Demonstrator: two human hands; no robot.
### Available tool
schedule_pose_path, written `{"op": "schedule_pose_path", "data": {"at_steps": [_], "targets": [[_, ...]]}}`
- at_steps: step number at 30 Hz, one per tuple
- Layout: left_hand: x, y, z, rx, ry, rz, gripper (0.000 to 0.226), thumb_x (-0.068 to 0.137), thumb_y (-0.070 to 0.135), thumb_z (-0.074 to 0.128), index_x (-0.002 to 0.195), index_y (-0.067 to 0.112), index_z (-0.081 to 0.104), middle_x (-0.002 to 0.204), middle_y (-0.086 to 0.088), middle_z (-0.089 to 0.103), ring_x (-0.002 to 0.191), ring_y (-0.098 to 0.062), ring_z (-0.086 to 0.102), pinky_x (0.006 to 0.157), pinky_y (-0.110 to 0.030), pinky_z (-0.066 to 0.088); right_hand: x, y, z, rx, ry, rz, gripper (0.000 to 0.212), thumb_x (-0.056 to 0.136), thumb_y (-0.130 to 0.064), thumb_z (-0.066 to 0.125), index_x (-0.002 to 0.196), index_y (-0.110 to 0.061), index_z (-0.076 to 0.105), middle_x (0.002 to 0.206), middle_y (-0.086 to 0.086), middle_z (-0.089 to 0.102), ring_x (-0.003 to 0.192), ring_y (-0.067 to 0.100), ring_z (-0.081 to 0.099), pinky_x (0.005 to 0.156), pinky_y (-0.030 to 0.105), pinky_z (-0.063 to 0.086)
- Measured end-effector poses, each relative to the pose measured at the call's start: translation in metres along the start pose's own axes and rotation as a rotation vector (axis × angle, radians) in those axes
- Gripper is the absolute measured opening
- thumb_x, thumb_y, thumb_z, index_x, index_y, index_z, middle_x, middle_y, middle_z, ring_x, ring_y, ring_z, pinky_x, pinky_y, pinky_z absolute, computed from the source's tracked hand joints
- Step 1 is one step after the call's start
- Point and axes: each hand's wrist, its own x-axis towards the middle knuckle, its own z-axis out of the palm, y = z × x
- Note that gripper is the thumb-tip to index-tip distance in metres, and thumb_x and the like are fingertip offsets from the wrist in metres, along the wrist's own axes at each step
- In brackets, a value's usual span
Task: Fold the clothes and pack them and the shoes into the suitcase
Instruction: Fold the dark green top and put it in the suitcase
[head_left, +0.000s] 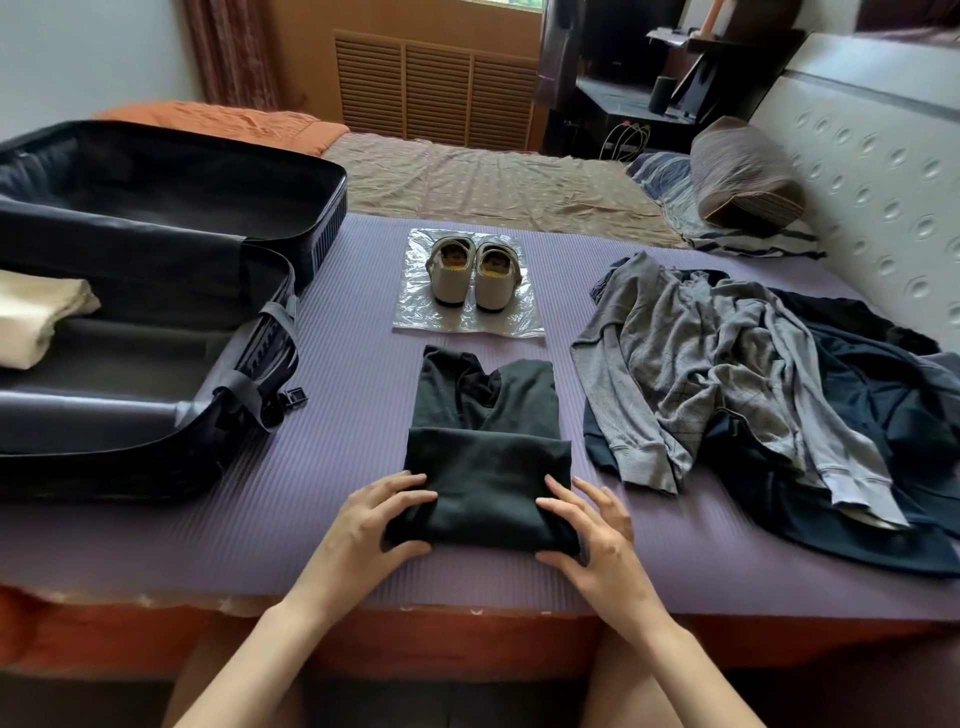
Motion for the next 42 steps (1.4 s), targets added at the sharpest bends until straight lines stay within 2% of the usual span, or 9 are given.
{"op": "schedule_pose_path", "data": {"at_steps": [7,17,19,21,24,28,34,39,42], "targets": [[0.005,-0.002,-0.002,0.022,0.091,0.046,0.025,0.076,0.047,0.063,0.095,0.03,0.061,0.121,0.017,0.058,0.121,0.004,0.044,0.103,-0.02,0.032,0.005,0.001,0.0,0.027,0.128,-0.063,0.033,0.081,-0.036,0.064,0.114,-0.032,0.062,0.131,-0.014,0.056,0.135,0.012,0.037,0.113,0.034,0.024],[0.014,0.024,-0.022,-0.134,0.385,0.058,0.032,0.088,0.056,0.051,0.094,0.026,0.062,0.093,0.025,0.062,0.1,0.011,0.055,0.09,-0.017,0.046,0.016,-0.031,-0.021,0.193,0.293,-0.098,0.03,0.093,-0.043,0.052,0.103,-0.02,0.067,0.12,-0.017,0.062,0.127,-0.001,0.046,0.115,0.037,0.026],[0.019,0.034,-0.03,-0.143,0.446,0.066,0.031,0.089,0.057,0.048,0.095,0.028,0.057,0.093,0.034,0.059,0.107,0.021,0.047,0.096,-0.012,0.041,0.02,-0.041,-0.03,0.25,0.296,-0.061,0.029,0.092,-0.051,0.049,0.103,-0.028,0.063,0.109,-0.032,0.062,0.119,-0.01,0.049,0.106,0.027,0.039],[0.027,0.041,-0.037,-0.197,0.467,0.03,0.031,0.088,0.059,0.048,0.095,0.03,0.055,0.092,0.038,0.058,0.098,0.02,0.052,0.084,-0.01,0.047,0.027,-0.051,-0.04,0.292,0.292,-0.03,0.029,0.091,-0.056,0.048,0.103,-0.032,0.059,0.103,-0.032,0.062,0.103,-0.008,0.059,0.086,0.016,0.048],[0.048,0.048,-0.045,-0.277,0.485,-0.053,0.021,0.087,0.051,0.054,0.092,0.031,0.056,0.085,0.032,0.06,0.075,0.009,0.06,0.056,-0.008,0.044,0.049,-0.061,-0.052,0.367,0.32,-0.015,0.025,0.093,-0.047,0.052,0.099,-0.024,0.06,0.092,-0.019,0.064,0.08,-0.006,0.06,0.07,0.01,0.044],[0.088,0.046,-0.04,-0.389,0.439,-0.254,0.021,0.084,0.038,0.057,0.096,0.021,0.055,0.082,0.019,0.062,0.075,0.007,0.06,0.063,-0.004,0.041,0.09,-0.053,-0.043,0.424,0.362,0.16,0.015,0.095,-0.025,0.051,0.093,-0.011,0.056,0.066,-0.006,0.053,0.059,0.003,0.048,0.057,0.017,0.037],[0.102,0.022,-0.015,-0.54,0.143,-0.55,0.043,0.088,0.041,0.056,0.125,0.021,0.045,0.098,0.004,0.06,0.088,-0.008,0.058,0.065,-0.007,0.041,0.119,-0.025,-0.008,0.319,0.442,0.44,0.024,0.099,-0.023,0.045,0.091,-0.001,0.054,0.065,-0.008,0.047,0.061,0.014,0.047,0.063,0.032,0.033],[0.098,0.009,0.001,-0.369,0.299,-0.578,0.05,0.09,0.024,0.061,0.132,0.015,0.037,0.079,0.001,0.059,0.075,-0.014,0.058,0.066,-0.023,0.044,0.125,-0.036,-0.01,0.38,0.369,0.571,0.046,0.095,-0.05,0.037,0.112,-0.007,0.047,0.064,-0.001,0.047,0.065,0.022,0.05,0.059,0.034,0.032],[0.104,0.014,0.008,-0.227,0.37,-0.575,0.05,0.093,0.024,0.056,0.134,0.014,0.031,0.081,-0.003,0.057,0.077,-0.023,0.059,0.066,-0.03,0.04,0.104,-0.043,-0.012,0.482,0.237,0.541,0.067,0.087,-0.057,0.051,0.137,-0.019,0.028,0.111,-0.001,0.05,0.107,0.014,0.049,0.09,0.027,0.038]]}}
